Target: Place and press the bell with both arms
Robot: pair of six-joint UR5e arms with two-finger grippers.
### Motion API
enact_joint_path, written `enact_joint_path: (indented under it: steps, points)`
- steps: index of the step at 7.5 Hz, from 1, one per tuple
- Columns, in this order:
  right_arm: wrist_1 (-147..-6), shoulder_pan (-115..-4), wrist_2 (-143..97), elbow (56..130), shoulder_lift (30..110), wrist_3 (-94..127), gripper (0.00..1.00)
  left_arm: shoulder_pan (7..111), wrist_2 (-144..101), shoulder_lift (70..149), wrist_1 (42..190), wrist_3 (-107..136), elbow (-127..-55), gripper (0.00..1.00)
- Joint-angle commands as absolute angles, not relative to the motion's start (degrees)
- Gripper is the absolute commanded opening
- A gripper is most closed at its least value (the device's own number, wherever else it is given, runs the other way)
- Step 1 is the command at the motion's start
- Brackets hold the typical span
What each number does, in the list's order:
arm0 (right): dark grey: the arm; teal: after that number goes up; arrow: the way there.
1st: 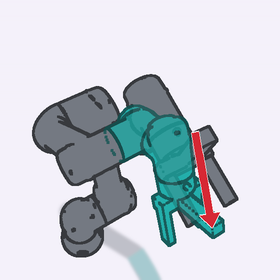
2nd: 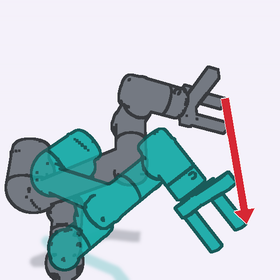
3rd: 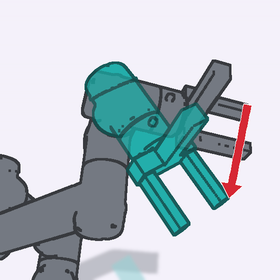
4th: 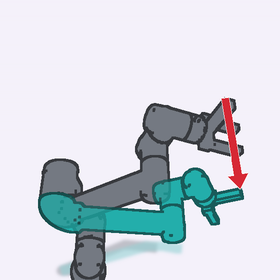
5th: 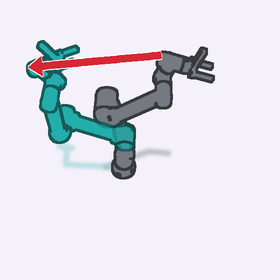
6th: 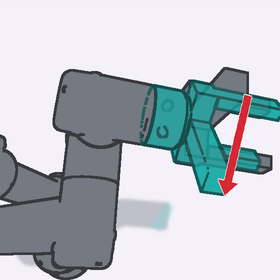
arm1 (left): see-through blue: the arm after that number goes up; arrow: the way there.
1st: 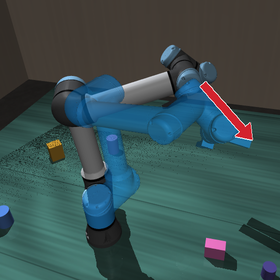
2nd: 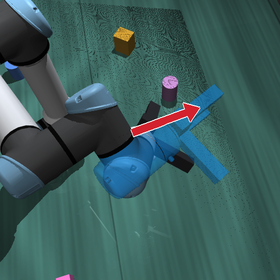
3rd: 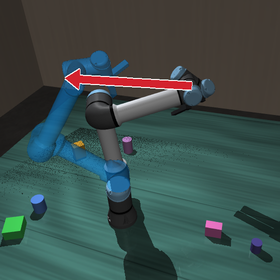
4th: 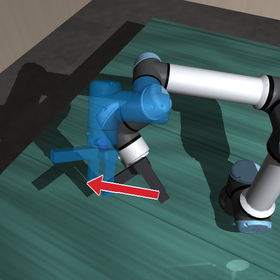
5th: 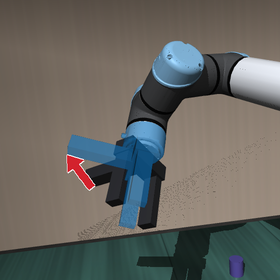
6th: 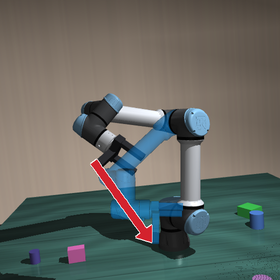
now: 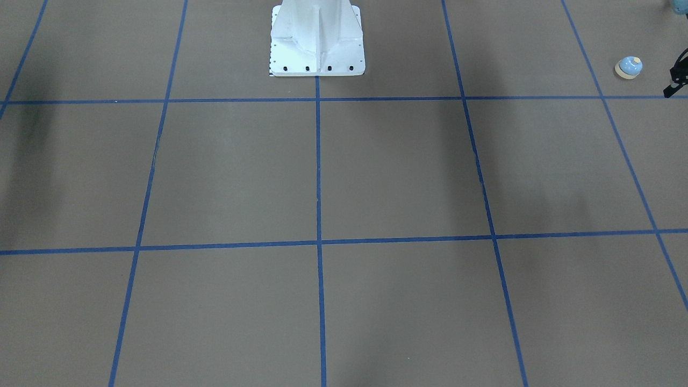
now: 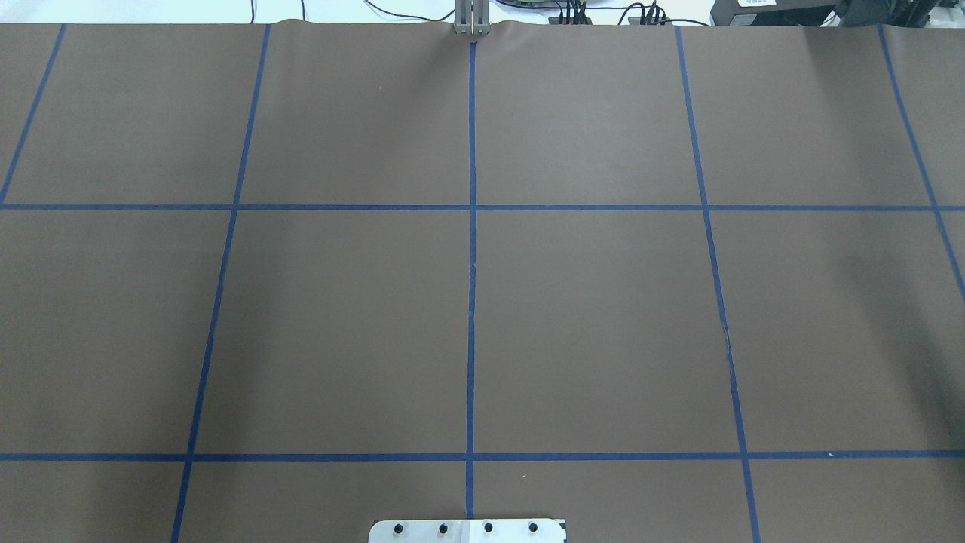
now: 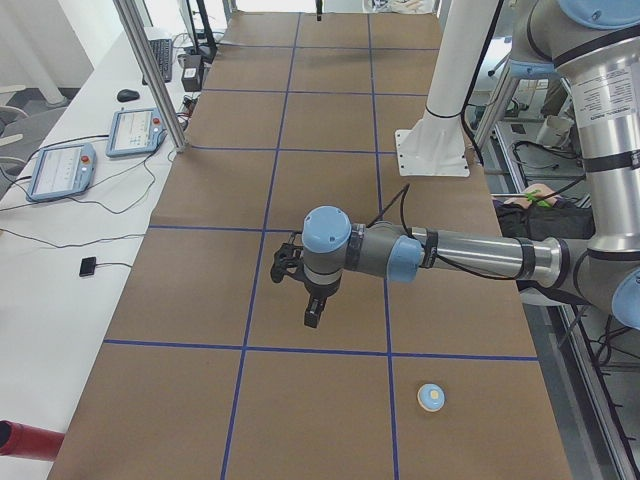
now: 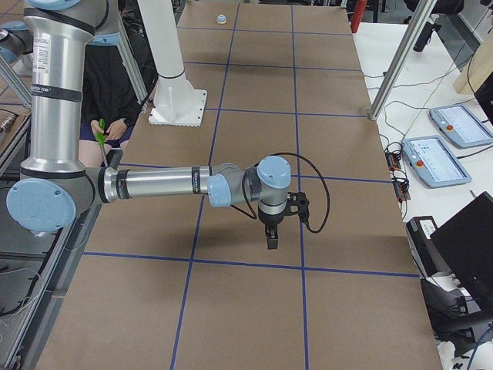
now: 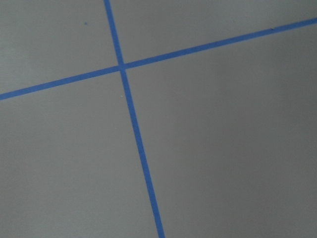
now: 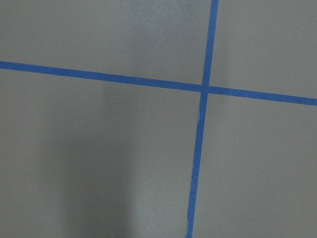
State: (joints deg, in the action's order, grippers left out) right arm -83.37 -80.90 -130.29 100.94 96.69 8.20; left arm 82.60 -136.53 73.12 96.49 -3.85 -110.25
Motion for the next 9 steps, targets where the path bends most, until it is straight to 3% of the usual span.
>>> enact_joint_path:
  steps: [1, 5, 9]
  points:
    - [-83.41, -80.86, -130.25, 100.90, 96.68, 8.17, 1.00, 76.14, -135.89, 68.66, 96.59, -4.04, -109.87, 1.00]
    - [-83.32, -80.86, -130.25, 100.99, 96.68, 8.09, 1.00, 70.50, -132.10, 59.26, 97.65, -5.61, -109.08, 1.00]
    - [-83.32, -80.86, -130.17, 100.99, 96.68, 7.91, 1.00, 65.93, -130.87, 58.89, 101.86, -6.15, -98.02, 1.00]
